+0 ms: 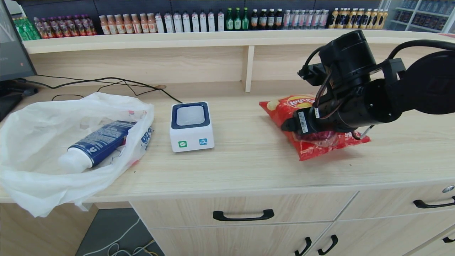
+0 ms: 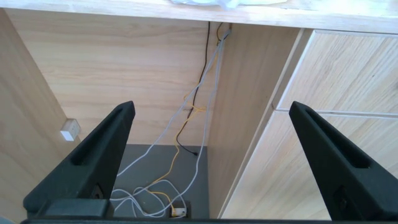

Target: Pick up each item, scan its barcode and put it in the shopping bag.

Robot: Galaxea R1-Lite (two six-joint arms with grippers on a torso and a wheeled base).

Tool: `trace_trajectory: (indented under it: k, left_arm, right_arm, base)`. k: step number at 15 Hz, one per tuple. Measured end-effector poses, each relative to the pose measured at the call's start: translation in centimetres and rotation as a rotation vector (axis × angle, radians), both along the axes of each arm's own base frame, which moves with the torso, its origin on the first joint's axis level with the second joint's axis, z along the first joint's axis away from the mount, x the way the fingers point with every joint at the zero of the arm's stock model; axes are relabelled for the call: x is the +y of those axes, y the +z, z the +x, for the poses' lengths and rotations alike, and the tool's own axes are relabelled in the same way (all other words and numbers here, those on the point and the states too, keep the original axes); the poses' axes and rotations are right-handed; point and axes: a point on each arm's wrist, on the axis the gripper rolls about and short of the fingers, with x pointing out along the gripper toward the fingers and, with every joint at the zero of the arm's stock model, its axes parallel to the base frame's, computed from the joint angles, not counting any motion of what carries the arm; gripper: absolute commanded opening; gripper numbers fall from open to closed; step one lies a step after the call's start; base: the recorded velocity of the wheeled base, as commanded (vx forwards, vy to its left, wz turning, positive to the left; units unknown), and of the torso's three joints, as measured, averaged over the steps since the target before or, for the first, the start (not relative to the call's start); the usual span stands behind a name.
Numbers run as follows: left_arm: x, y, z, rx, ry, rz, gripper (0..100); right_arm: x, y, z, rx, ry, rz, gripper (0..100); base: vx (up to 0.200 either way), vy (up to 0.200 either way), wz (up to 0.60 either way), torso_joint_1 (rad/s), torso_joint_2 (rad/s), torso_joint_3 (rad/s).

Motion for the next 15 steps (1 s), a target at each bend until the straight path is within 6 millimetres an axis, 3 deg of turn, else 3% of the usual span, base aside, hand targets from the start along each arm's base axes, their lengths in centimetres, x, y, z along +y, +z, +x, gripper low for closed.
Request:
trace_trajectory:
  k: [4,5,15]
  left_arm:
    - [0.0,0.0,0.0,0.0,0.0,0.0,100]
    - [0.0,0.0,0.0,0.0,0.0,0.0,100]
    - [0.0,0.0,0.0,0.0,0.0,0.0,100]
  right_arm:
    - [-0.32,0.6,0.15,0.001,-0.032,0.001,100]
    - [-0.43,0.76,0.27,-0.003,-0.039,0.004,0]
    - [-0.71,0.84,0.3,-0.002,-0.046,0.007,0]
  base:
    - [0.0,0.0,0.0,0.0,0.0,0.0]
    - [0.0,0.0,0.0,0.0,0.0,0.0]
    - [0.0,0.0,0.0,0.0,0.0,0.0]
